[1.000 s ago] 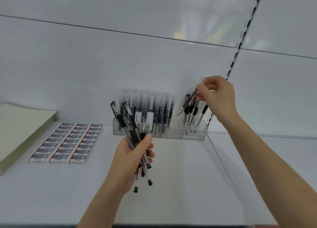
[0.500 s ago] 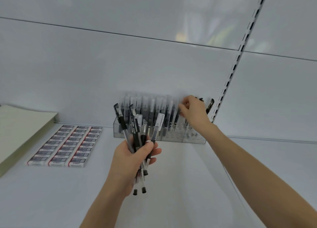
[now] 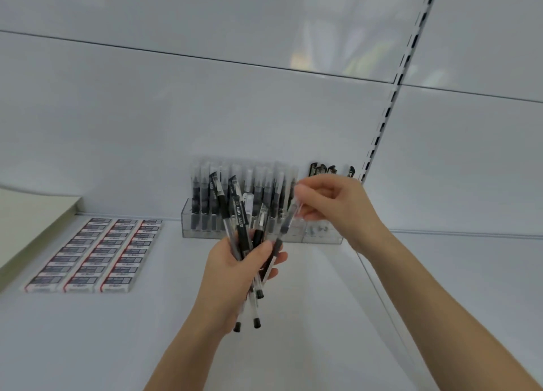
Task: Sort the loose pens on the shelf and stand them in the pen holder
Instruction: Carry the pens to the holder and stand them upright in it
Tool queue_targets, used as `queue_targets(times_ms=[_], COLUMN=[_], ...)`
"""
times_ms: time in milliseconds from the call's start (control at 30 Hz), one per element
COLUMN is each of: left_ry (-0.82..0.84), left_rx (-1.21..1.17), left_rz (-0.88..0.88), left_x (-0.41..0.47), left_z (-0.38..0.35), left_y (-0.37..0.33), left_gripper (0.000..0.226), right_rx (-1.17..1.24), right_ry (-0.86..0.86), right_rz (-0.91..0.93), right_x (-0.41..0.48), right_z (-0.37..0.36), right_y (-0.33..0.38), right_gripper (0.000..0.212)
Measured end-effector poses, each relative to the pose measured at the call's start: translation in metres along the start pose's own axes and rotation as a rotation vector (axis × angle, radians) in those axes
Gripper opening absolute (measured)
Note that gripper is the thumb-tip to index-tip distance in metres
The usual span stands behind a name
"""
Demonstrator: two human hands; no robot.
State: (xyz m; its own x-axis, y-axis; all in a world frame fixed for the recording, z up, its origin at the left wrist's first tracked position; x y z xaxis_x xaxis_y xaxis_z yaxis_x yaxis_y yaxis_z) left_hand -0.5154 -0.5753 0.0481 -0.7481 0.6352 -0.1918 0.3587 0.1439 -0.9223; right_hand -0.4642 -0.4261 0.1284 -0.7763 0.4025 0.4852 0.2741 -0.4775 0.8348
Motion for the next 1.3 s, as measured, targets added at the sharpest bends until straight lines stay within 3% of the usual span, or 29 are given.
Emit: queue_targets(times_ms=[133,233,667,1300], left_ry=[-0.047,-0.092,-0.182,-0.124], left_rx=[-0.025,-0.016,0.046,-0.050], left_rz=[-0.004,-0.012,-0.044,-0.033], left_x=[0.003,0.003,0.005,0.003], left_z=[0.010,0.013,0.024,0.014], left_y=[0.000,0.000,-0.001,-0.002], left_gripper=[0.015,0.011,0.011,0.009], right_rx=[-0.105,-0.316,-0.605,-0.686], right_ry=[-0.320,-0.397,-0.200,0.013], right_rz=[0.115,0.198,0.334,0.179], right_x=[0.023,0.041,0.063,0.065], right_z=[0.054,0.064,0.026,0.022], right_y=[0.008,0.006,-0.005,-0.026], right_gripper=[0.003,0.017,0.025,0.017])
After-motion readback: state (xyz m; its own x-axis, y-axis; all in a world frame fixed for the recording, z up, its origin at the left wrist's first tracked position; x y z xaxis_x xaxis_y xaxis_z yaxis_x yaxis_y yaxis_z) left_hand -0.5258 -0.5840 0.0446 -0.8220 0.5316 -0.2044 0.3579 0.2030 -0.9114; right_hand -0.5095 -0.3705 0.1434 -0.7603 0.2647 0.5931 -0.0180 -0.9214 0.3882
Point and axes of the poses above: each hand's wrist, its own x-axis towards the middle knuckle, its own z-axis out of the back of the hand, y = z × x, the point moved 6 cm from there along x, towards the middle knuckle, and after that the axes turned 13 degrees about z, right-handed, at the moved point
